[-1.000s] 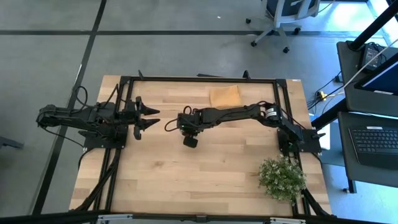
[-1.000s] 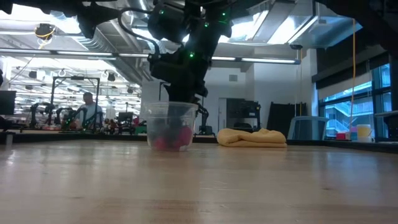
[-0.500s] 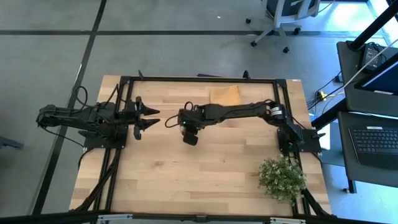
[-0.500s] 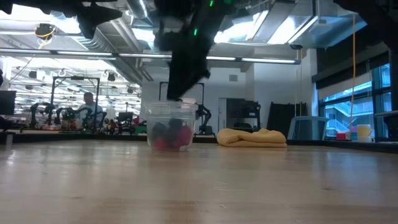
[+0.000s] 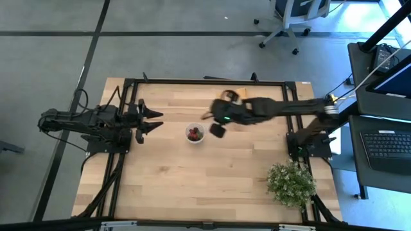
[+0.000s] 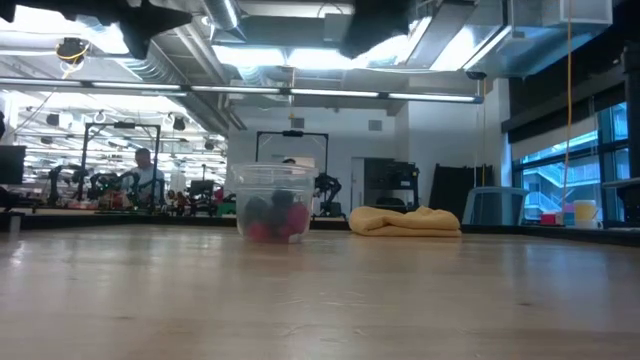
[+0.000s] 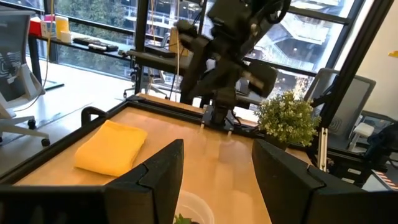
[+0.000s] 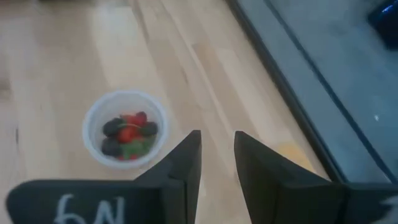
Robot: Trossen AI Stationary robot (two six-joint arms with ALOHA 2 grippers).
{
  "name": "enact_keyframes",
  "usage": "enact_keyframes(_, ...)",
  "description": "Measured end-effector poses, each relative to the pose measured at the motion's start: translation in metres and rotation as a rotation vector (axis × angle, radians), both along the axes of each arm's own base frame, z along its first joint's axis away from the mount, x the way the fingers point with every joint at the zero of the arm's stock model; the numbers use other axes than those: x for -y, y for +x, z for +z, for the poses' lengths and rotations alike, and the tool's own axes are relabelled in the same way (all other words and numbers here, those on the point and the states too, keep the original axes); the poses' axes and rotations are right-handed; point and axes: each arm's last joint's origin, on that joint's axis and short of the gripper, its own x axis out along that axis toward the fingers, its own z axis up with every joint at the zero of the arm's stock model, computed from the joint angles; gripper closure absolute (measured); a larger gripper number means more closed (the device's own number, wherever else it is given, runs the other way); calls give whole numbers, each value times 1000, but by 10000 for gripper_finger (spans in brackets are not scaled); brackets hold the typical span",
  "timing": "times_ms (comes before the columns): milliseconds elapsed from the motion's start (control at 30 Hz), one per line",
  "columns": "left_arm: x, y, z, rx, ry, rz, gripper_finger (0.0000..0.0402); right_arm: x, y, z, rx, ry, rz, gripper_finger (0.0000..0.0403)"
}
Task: Pick and placing Produce into tupperware
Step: Return to Home Position
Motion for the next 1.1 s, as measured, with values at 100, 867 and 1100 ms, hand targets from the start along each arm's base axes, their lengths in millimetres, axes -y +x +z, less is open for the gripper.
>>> enact_keyframes(100, 0, -3, 1, 5, 9, 1, 217, -7, -41, 2, 77, -11, 10, 304)
enact_keyframes(867, -7, -31, 2, 31, 75, 182, 217, 13, -235, -84, 798, 19, -52, 304)
enact_keyframes(1100, -12, -53, -6, -9, 74, 345, 217, 21, -258, -95, 869, -57, -105, 304)
